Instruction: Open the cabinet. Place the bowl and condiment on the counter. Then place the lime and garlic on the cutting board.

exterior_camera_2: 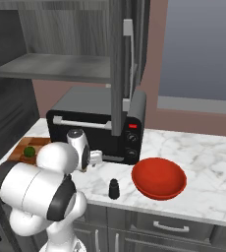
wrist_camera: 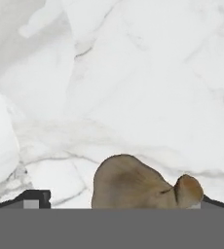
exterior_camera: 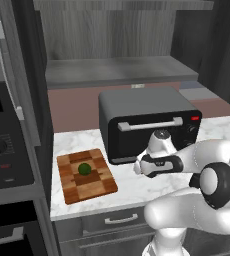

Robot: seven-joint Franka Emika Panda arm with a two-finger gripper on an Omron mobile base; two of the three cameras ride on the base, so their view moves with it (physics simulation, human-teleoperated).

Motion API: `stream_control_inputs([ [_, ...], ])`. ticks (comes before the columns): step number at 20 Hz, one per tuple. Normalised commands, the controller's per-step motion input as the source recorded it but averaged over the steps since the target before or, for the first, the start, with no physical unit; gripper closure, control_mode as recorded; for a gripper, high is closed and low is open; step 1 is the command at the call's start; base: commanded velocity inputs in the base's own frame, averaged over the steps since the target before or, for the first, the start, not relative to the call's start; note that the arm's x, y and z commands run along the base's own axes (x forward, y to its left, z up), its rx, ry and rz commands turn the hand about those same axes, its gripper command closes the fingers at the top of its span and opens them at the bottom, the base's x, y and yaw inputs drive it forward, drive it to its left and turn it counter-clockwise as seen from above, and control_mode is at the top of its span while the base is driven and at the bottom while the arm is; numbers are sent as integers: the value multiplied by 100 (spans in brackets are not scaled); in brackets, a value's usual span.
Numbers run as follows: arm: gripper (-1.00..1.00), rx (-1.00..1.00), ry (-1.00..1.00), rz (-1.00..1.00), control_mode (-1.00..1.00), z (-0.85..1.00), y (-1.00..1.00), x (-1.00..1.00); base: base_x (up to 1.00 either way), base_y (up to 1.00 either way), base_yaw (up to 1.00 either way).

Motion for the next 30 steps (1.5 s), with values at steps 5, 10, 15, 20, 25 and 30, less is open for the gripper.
stream_control_inputs([
  [5,-100,0,0,0,-100,-44,1,-7,0,0,0],
  [10,100,0,0,0,-100,-21,4,-2,0,0,0],
  [15,100,0,0,0,-100,0,0,0,0,0,0],
  [20,100,1,-2,0,-100,12,0,-10,0,0,0],
  [25,100,2,0,1,-100,30,13,-13,0,0,0],
  [30,100,1,2,3,-100,31,39,-1,0,0,0],
])
